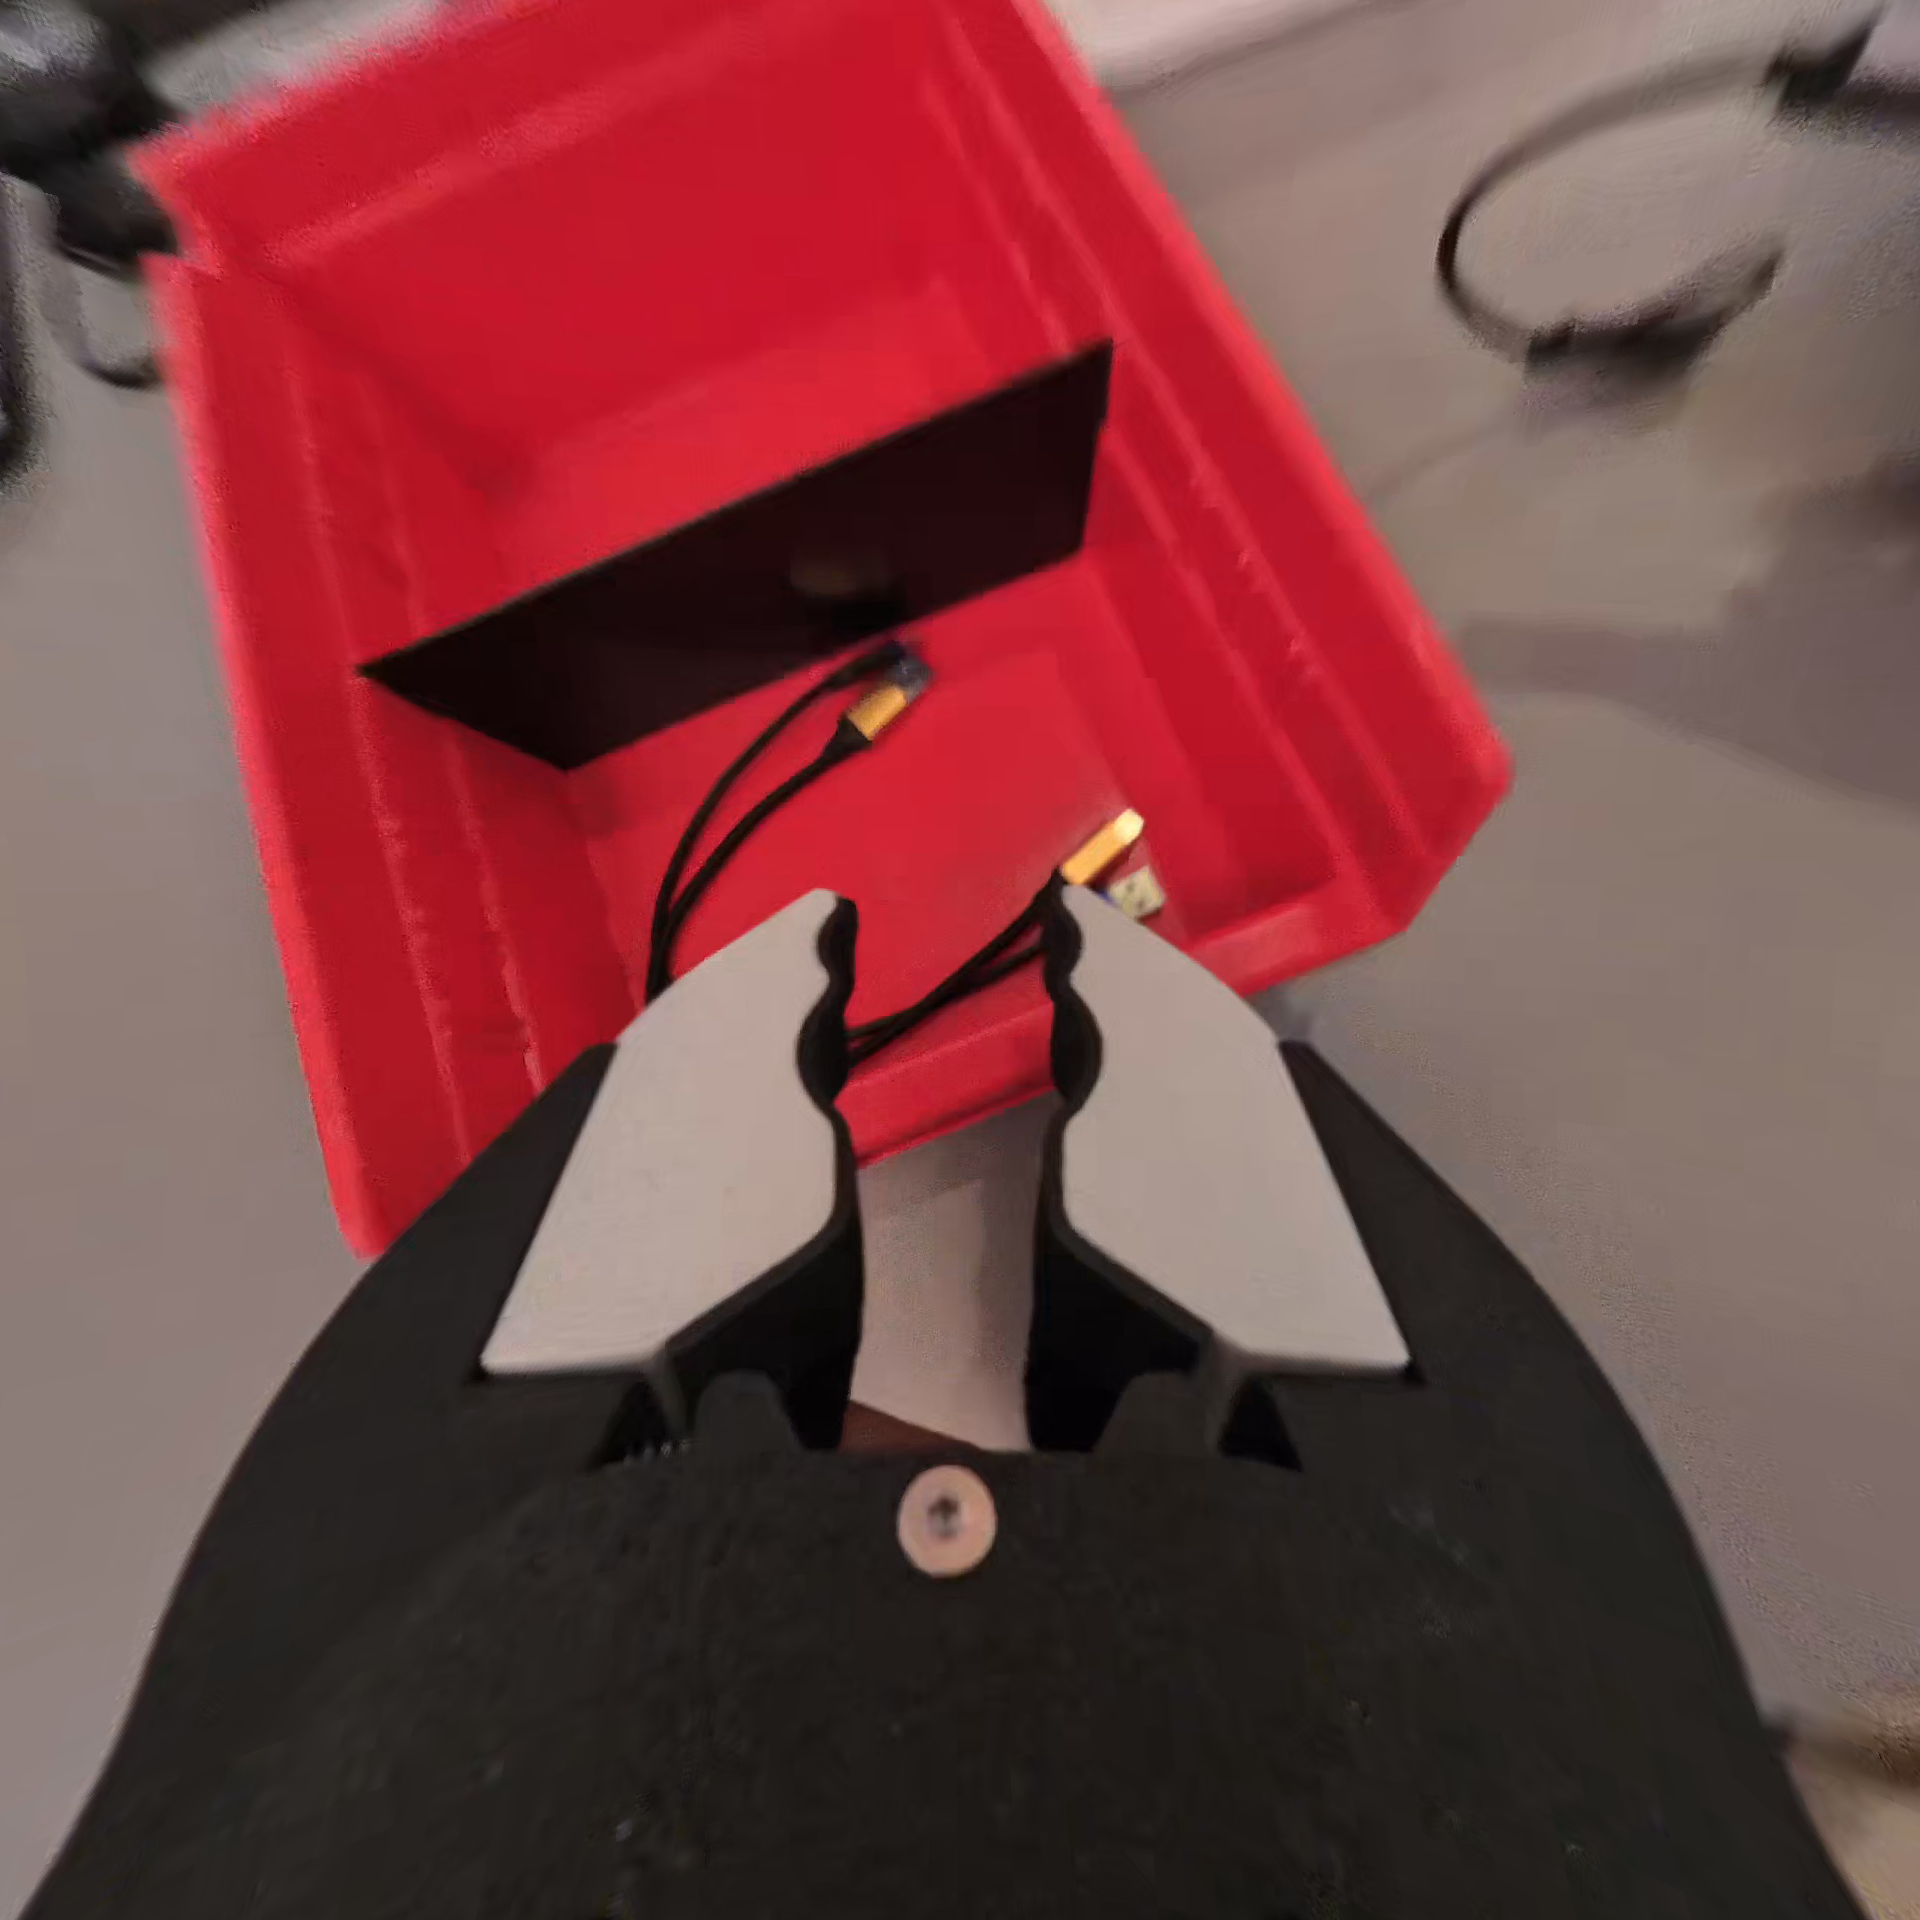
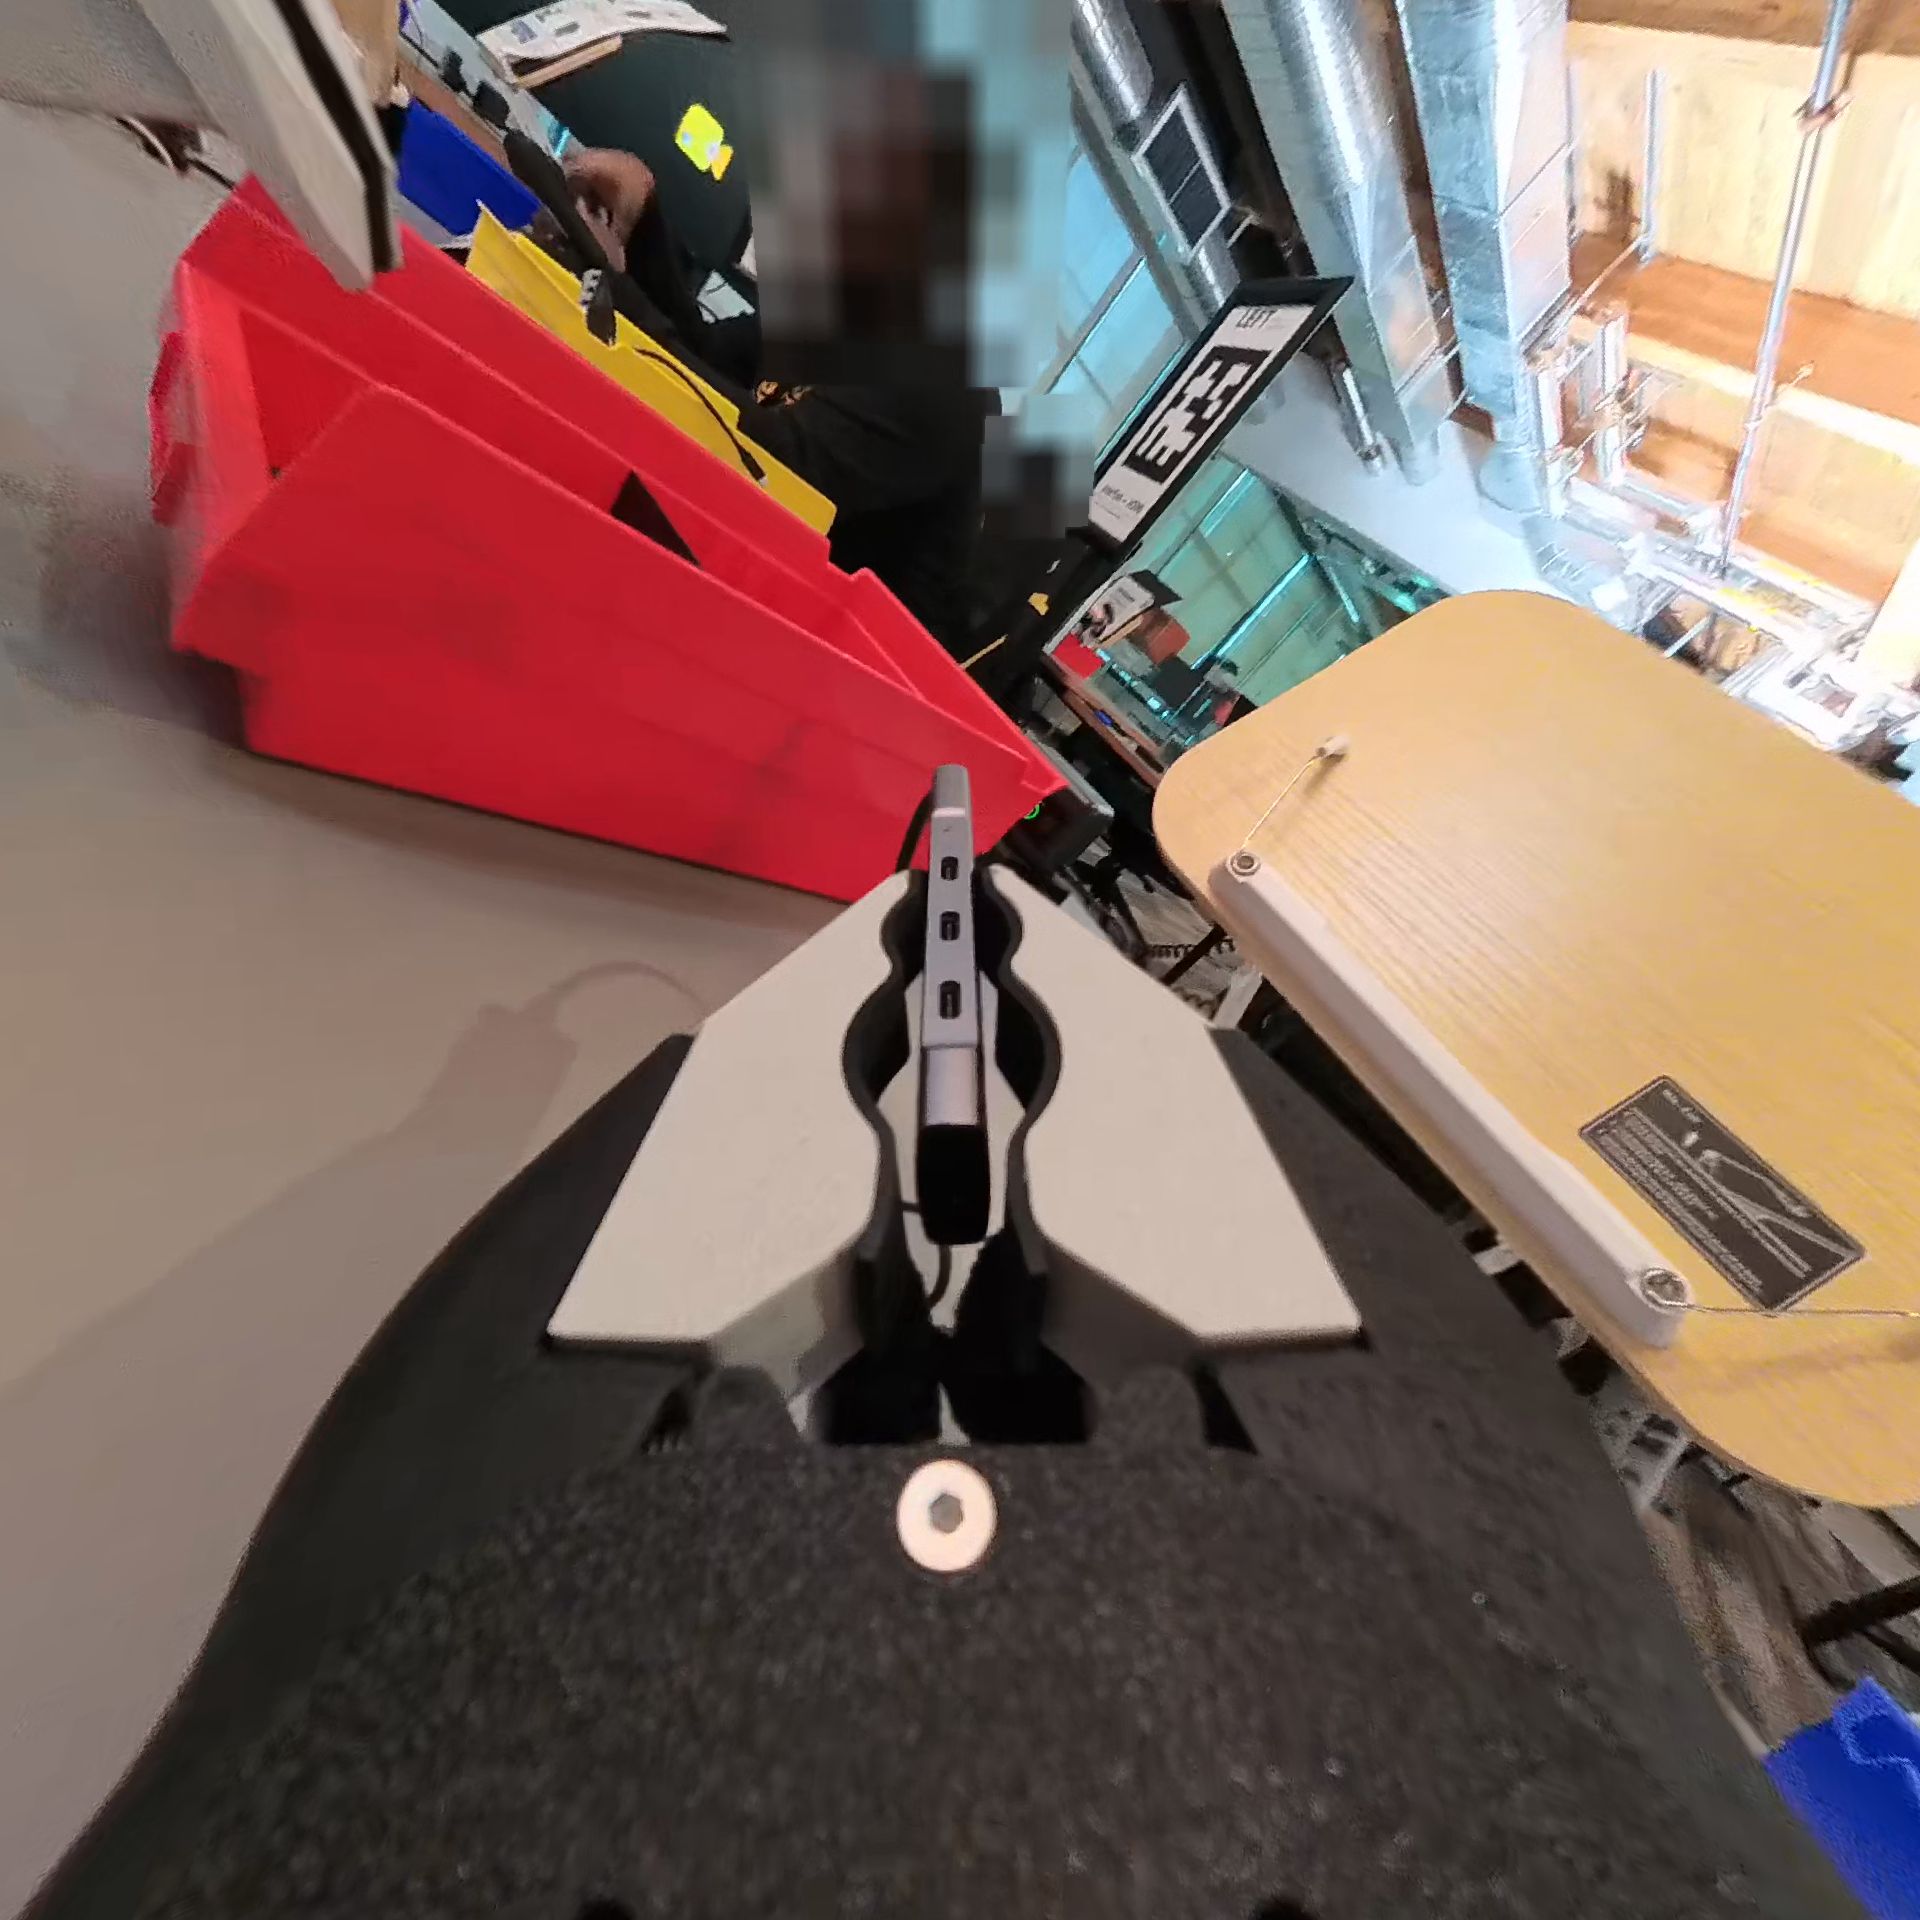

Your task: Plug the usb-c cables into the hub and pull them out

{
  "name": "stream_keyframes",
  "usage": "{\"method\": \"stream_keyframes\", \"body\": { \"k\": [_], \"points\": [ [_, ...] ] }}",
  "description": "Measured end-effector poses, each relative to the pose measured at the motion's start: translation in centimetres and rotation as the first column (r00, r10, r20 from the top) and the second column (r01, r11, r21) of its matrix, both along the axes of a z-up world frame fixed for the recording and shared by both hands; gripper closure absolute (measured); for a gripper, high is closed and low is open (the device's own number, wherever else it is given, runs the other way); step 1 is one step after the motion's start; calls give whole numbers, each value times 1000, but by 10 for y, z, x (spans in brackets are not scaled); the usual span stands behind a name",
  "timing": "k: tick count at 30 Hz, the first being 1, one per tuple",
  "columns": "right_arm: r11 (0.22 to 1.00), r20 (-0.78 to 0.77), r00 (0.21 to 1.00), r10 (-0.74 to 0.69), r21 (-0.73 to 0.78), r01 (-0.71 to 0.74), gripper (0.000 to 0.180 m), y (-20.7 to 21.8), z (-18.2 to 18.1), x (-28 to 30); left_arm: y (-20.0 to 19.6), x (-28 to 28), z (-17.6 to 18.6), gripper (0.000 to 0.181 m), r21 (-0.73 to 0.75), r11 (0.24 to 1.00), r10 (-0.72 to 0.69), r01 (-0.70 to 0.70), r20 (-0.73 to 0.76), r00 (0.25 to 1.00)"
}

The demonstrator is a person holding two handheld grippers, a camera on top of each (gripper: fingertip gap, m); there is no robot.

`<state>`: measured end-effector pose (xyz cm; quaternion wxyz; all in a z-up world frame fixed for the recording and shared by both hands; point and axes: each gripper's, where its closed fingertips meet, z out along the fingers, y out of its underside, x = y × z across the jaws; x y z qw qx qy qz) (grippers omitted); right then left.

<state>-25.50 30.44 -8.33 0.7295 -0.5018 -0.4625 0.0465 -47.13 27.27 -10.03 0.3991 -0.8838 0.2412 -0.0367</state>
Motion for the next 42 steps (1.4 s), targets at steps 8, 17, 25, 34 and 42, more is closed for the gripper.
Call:
{"method": "stream_keyframes", "body": {
  "k": [8, 17, 25, 34, 42],
  "points": [
    [970, -9, 996, -88, -230, 83, 172, 23, -20, 8, 80, -40, -53, 140, -315, 948, -210, 48, -504, 838],
    [931, -120, 992, -42, -365, -4, 171, 27, -13, 18, 88, -23, -93, 161, -508, 847, -413, 155, -447, 793],
    [948, -46, 999, -21, -319, 5, 171, 23, -20, 10, 85, -22, -95, 178, -494, 844, -451, 211, -439, 777],
    [951, -79, 996, -42, -308, 16, 171, 26, -15, 16, 55, -17, -18, 178, -283, 932, -348, 228, -511, 786],
    [957, -66, 997, -36, -289, 16, 171, 25, -15, 14, 9, 11, 53, 178, -252, 891, -450, 377, -388, 804]
  ]
}}
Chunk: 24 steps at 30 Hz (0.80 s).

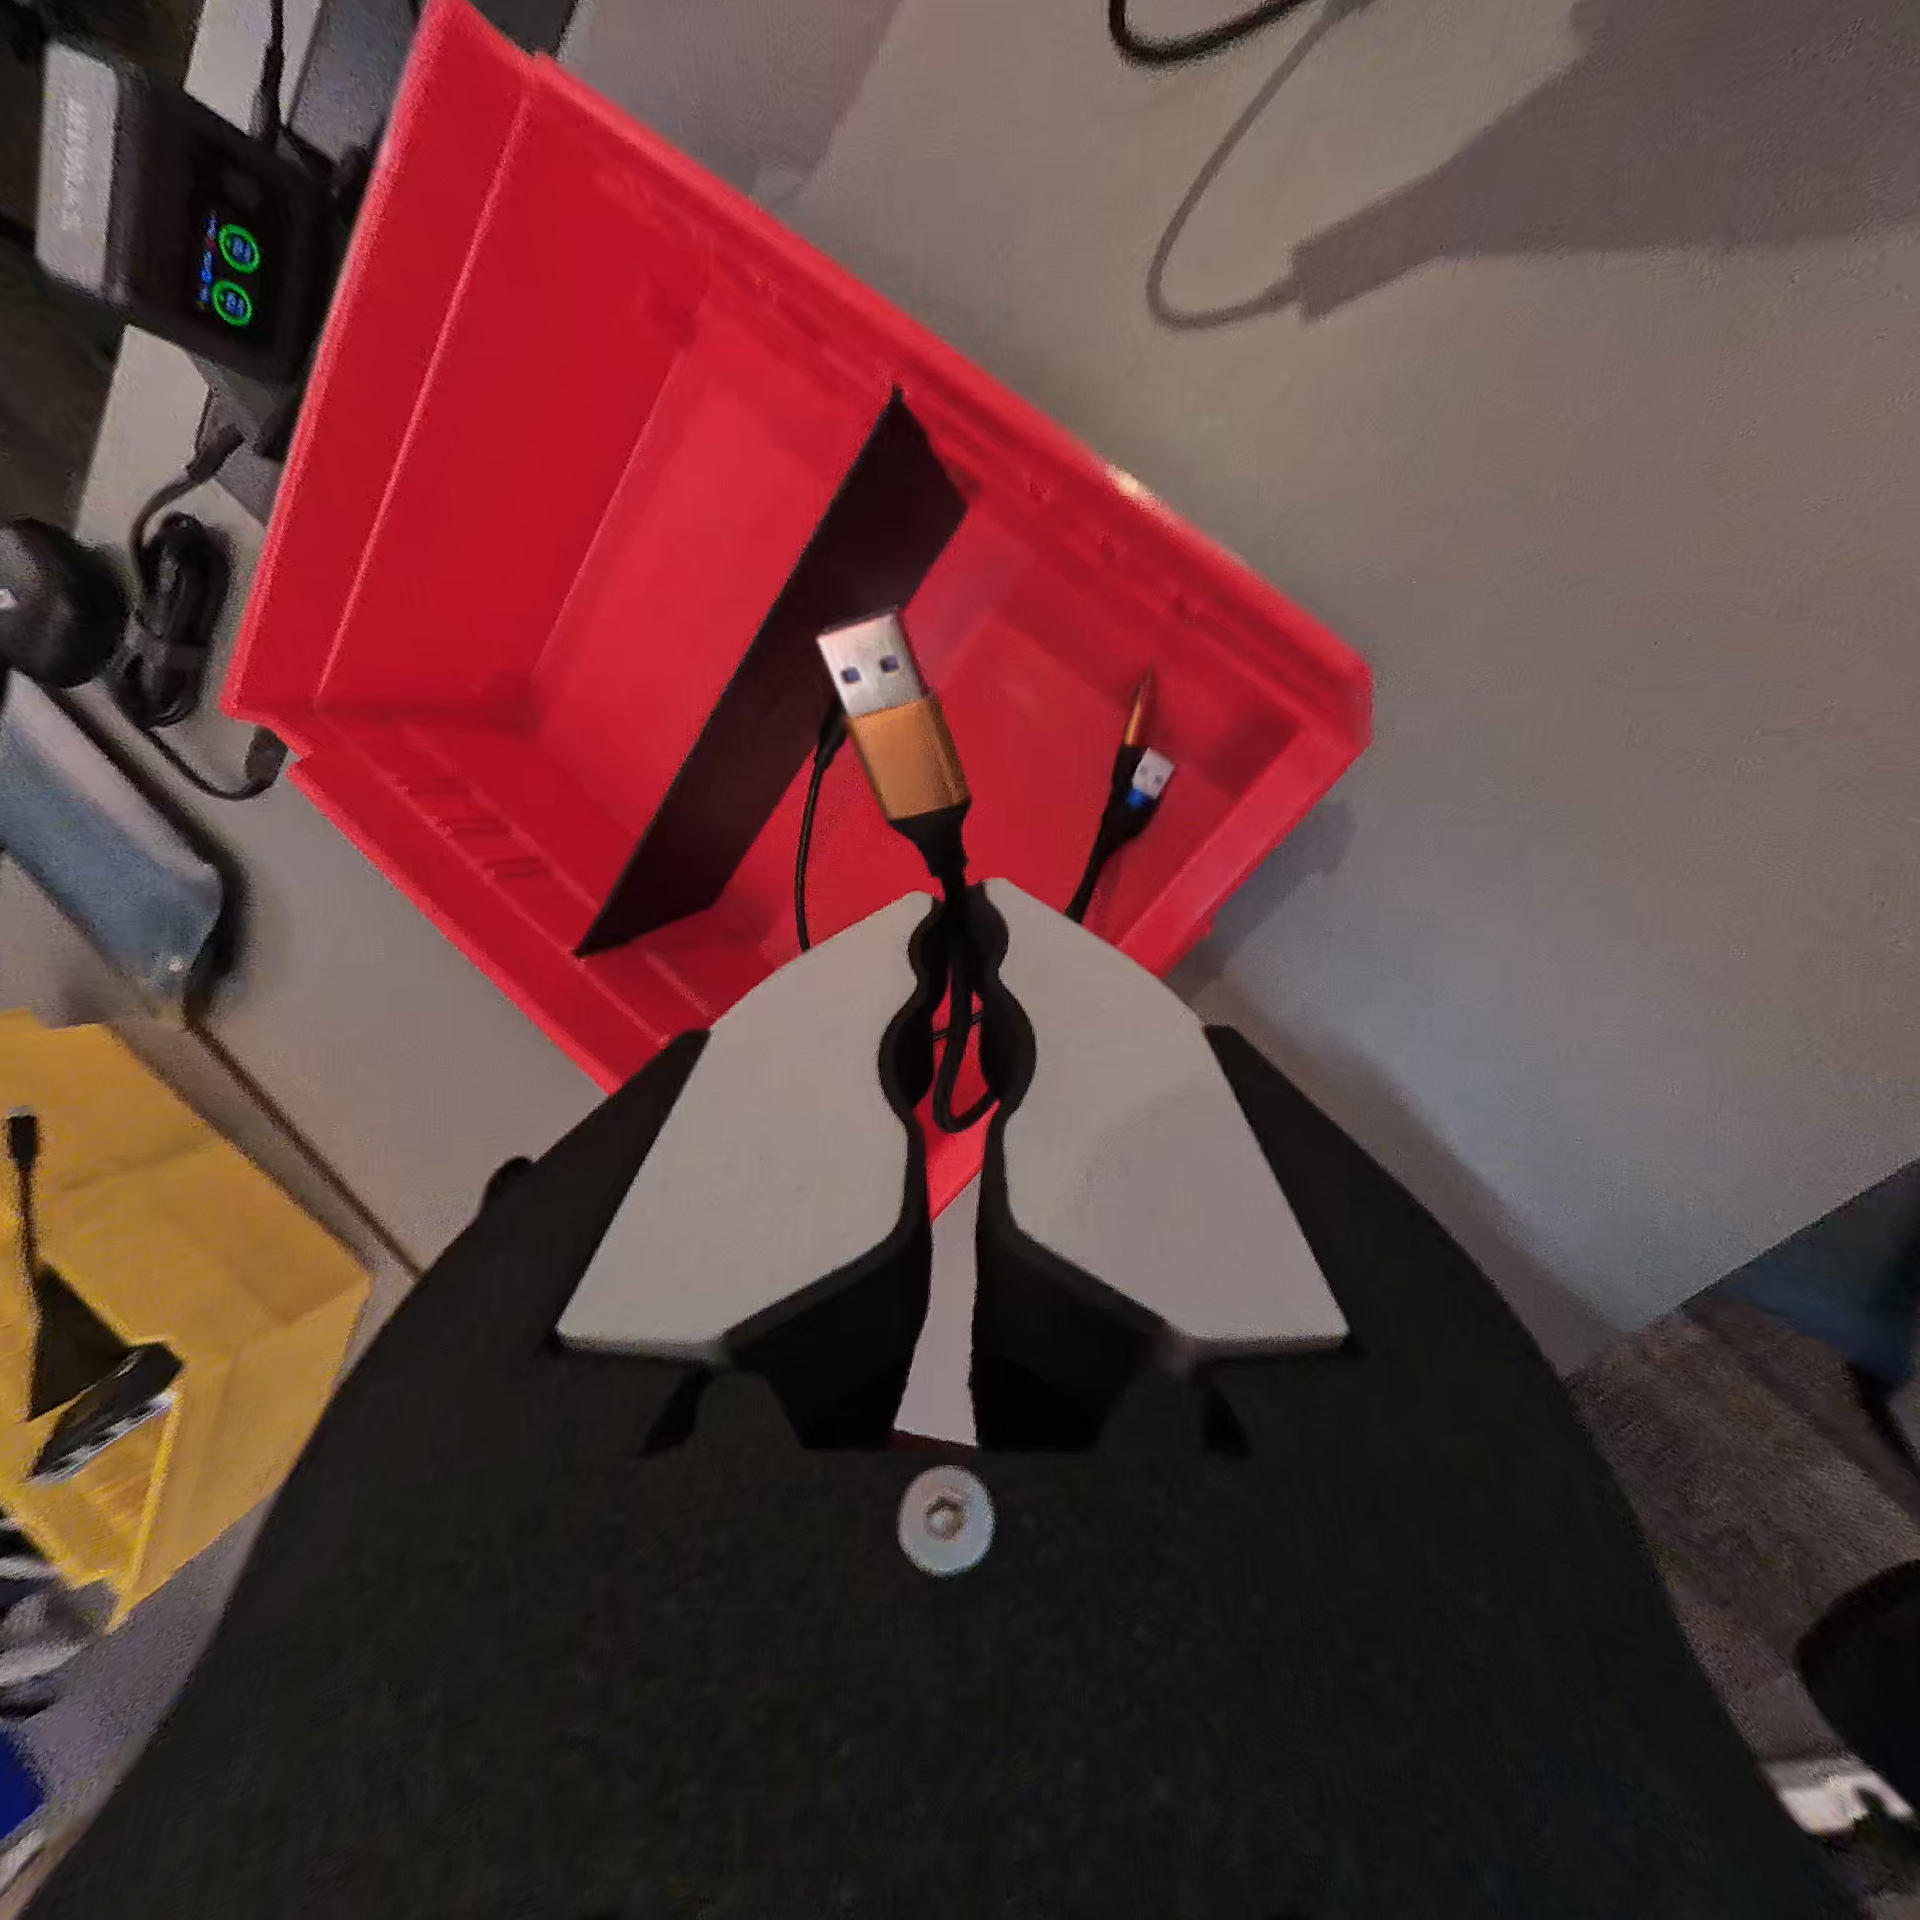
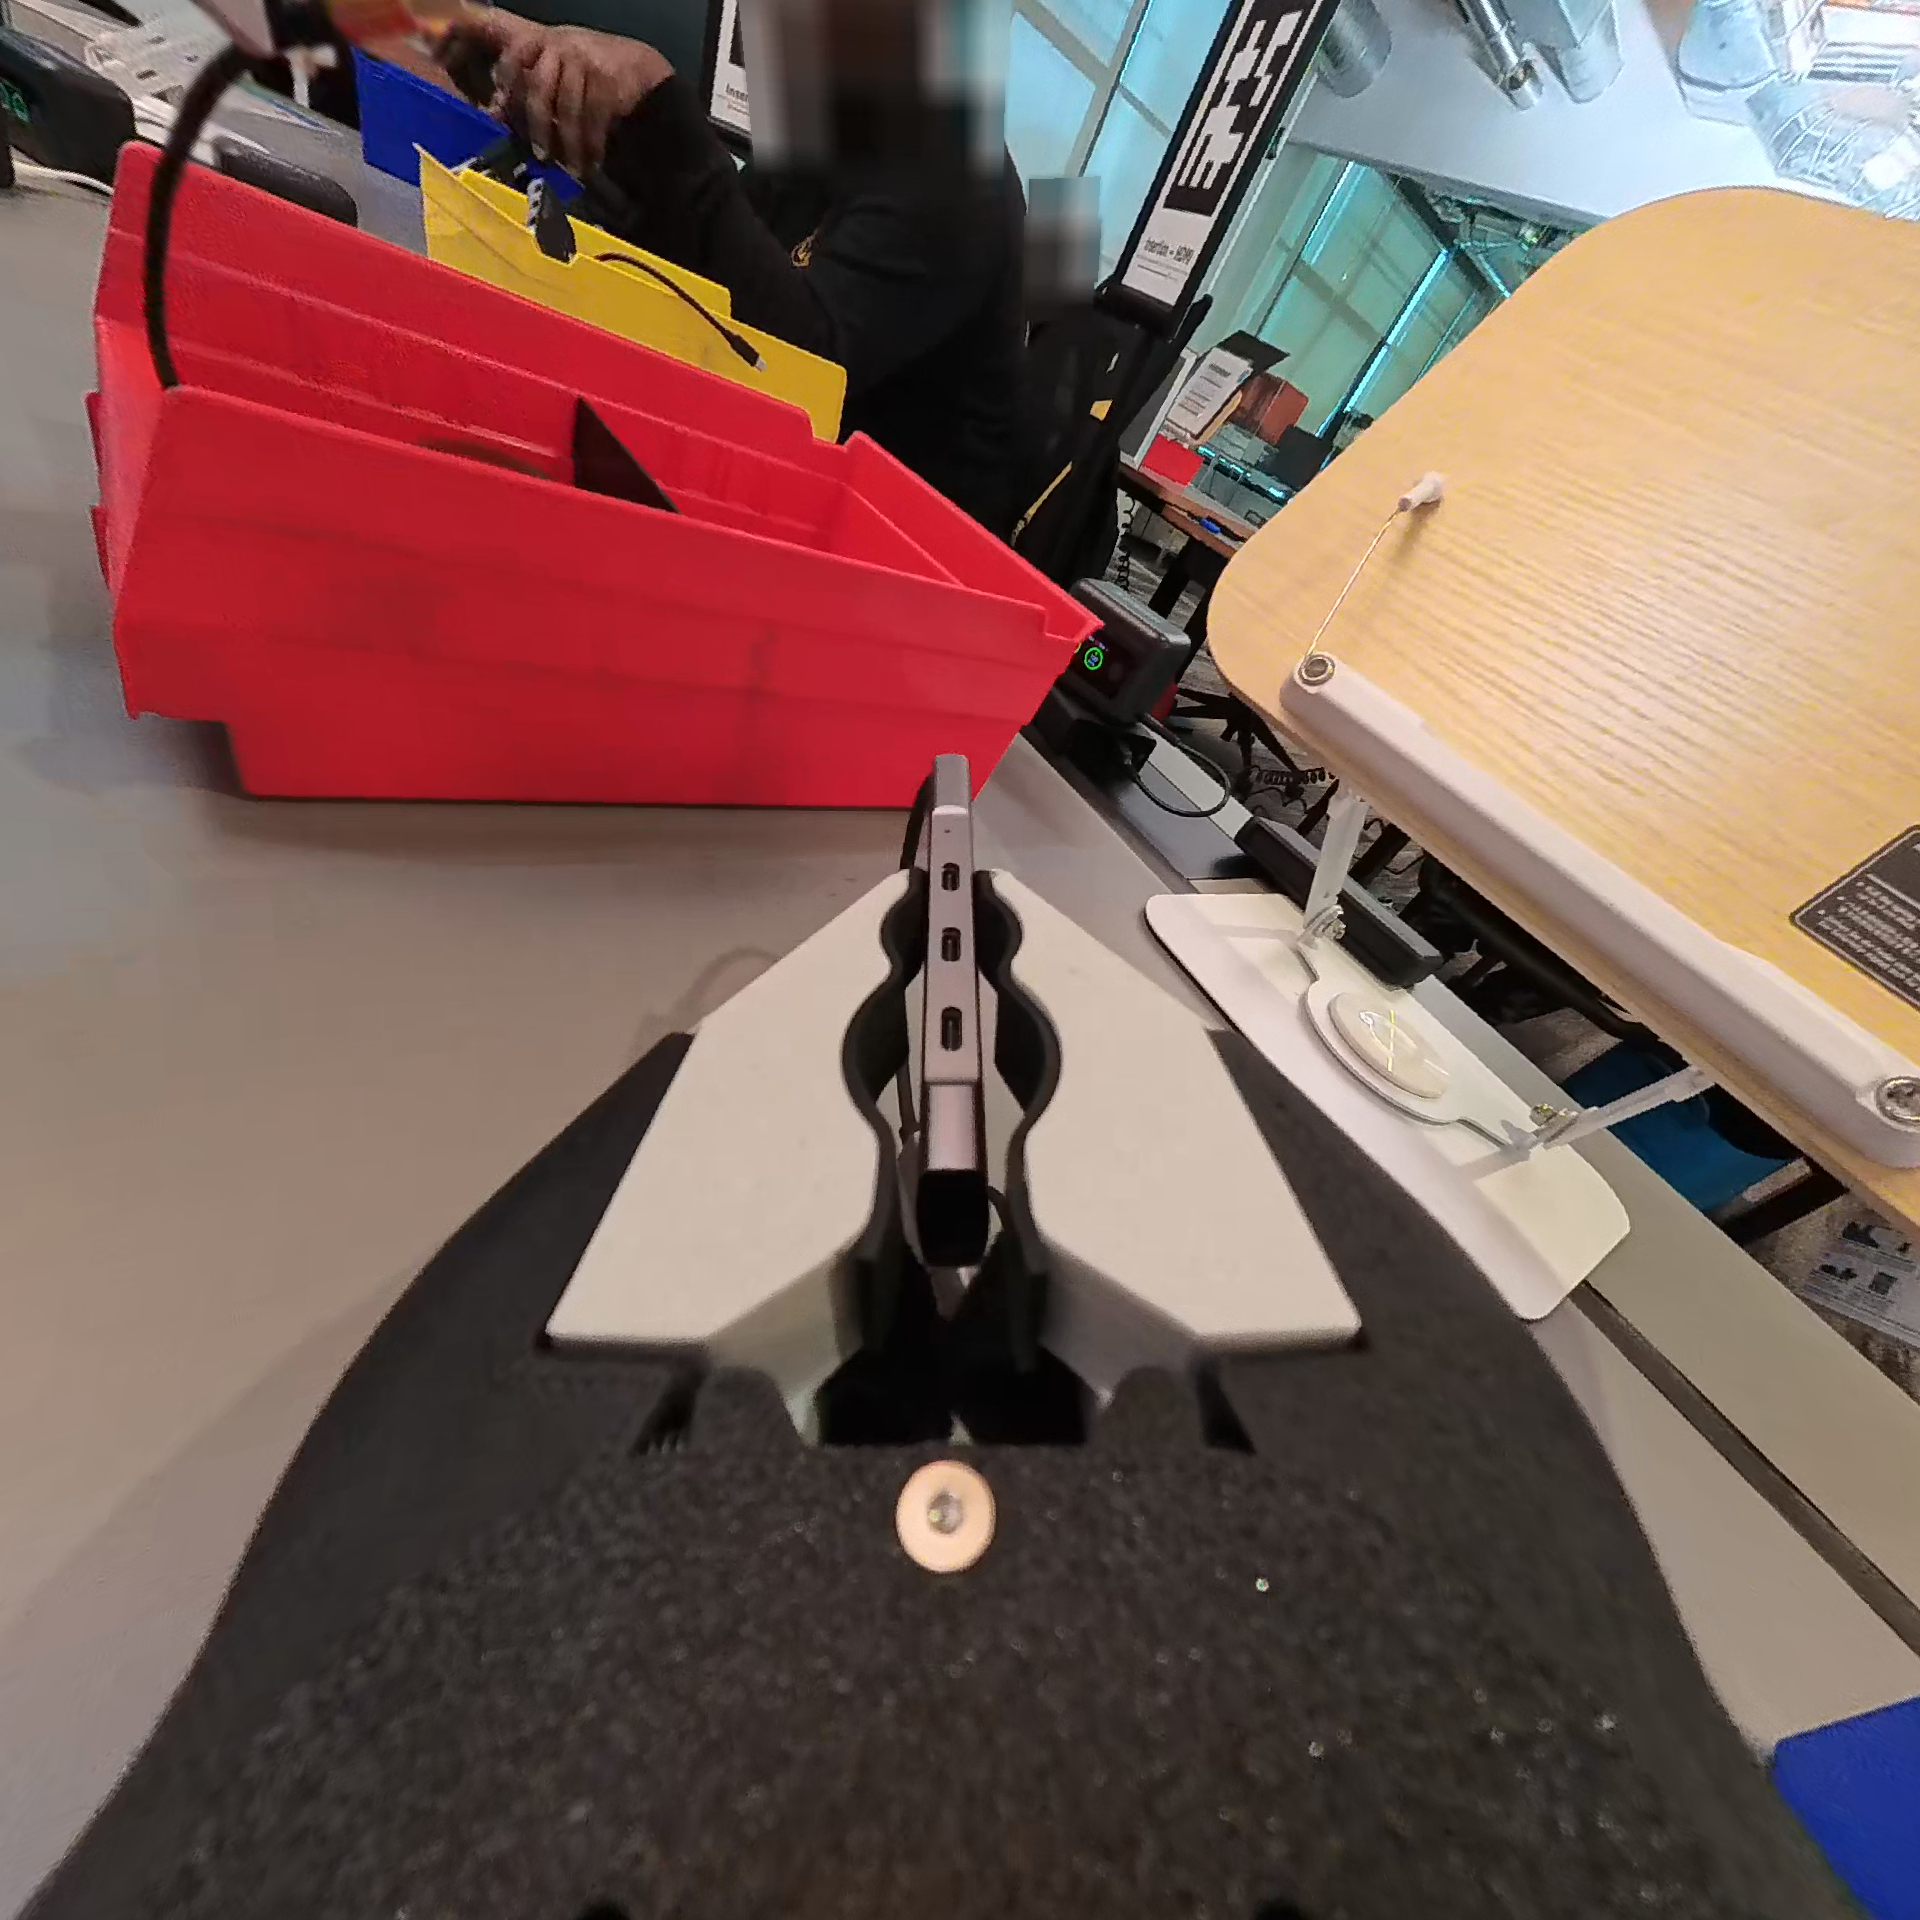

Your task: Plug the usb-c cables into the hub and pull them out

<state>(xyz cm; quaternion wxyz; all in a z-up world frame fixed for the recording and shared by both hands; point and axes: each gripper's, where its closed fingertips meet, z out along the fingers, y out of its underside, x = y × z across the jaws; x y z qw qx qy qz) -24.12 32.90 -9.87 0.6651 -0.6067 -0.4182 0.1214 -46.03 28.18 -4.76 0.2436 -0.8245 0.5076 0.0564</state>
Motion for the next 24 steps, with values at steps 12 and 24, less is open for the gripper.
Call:
{"method": "stream_keyframes", "body": {
  "k": [12, 24],
  "points": [
    [999, -23, 999, -29, 33, 30, 171, 2, 7, 6, -44, 24, 151, 179, 333, 936, -7, -118, 352, 936],
    [995, 35, 999, -31, 94, 28, 171, -2, 6, 0, -86, 79, 34, 179, 22, 946, 223, -324, 680, 698]
  ]
}}
